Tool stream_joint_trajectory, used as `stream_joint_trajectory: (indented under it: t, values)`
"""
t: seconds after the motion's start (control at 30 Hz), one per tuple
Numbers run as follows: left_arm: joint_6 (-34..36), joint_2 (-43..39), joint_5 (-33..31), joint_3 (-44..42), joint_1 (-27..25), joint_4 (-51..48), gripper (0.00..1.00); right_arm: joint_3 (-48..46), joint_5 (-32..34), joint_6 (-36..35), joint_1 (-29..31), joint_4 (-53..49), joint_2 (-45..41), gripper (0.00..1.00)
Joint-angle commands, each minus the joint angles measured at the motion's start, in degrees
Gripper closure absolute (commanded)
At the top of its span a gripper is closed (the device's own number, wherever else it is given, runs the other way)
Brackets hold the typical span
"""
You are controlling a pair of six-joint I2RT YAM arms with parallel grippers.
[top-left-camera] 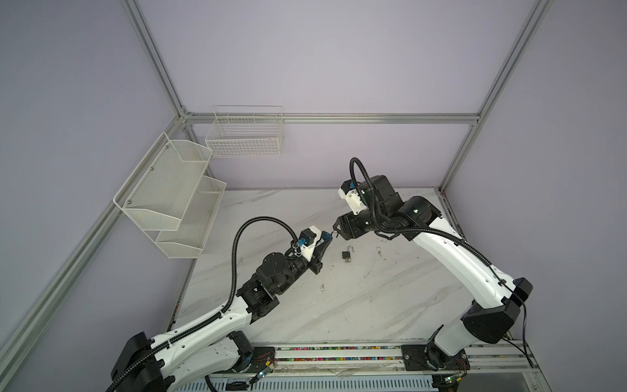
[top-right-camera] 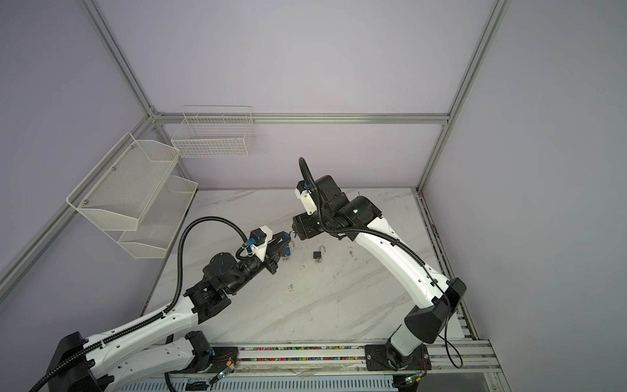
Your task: Unlock with the key
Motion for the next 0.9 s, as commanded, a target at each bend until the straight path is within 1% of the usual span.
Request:
stream_joint_trajectory:
  t: [0.0, 0.07, 0.13, 0.4, 0.53, 0.63, 0.73, 0.8, 0.87]
  values:
    - [0.94, -0.77, -0.5, -0.52, -0.17, 4.0, 1.0, -1.13, -1.67, -1.6, -0.04, -0.57, -1.91, 0.31]
    - [0.96, -0.55, -0.22, -0.41, -0.17, 4.09, 1.0, -1.81, -3.12, -1.67, -0.02, -0.01, -2.66, 0.31]
    - [1.14, -0.29, -0.37, -0.37, -0.17, 4.26, 1.0, -2.2, -3.22, -1.58, 0.02, 0.27, -3.14, 0.31]
    - [0.55, 0.91, -1.52, 1.05, -0.16, 3.0, 1.0, -3.34, 2.82, 0.96, -0.49, 0.44, -5.42, 0.3]
    - [-2.26, 2.9, -1.31, 2.9, -0.17, 3.34, 1.0, -4.45, 6.66, 2.97, -3.4, 0.77, -7.61, 0.25]
    - [-10.43, 6.66, -4.7, 7.16, -0.3, -0.23, 1.0, -6.11, 9.55, 5.71, -6.75, 1.62, -9.16, 0.18]
    - [-18.6, 11.67, -5.93, 11.93, -1.35, -3.45, 1.0, -8.16, 12.29, 7.74, -9.74, 2.89, -9.91, 0.12]
    - [-25.99, 15.01, -7.76, 14.93, -2.16, -4.35, 1.0, -10.52, 14.48, 9.71, -12.0, 4.78, -10.82, 0.04]
    - [-29.46, 18.44, -8.2, 17.75, -3.53, -4.67, 1.0, -13.18, 15.47, 11.41, -14.56, 7.64, -11.7, 0.03]
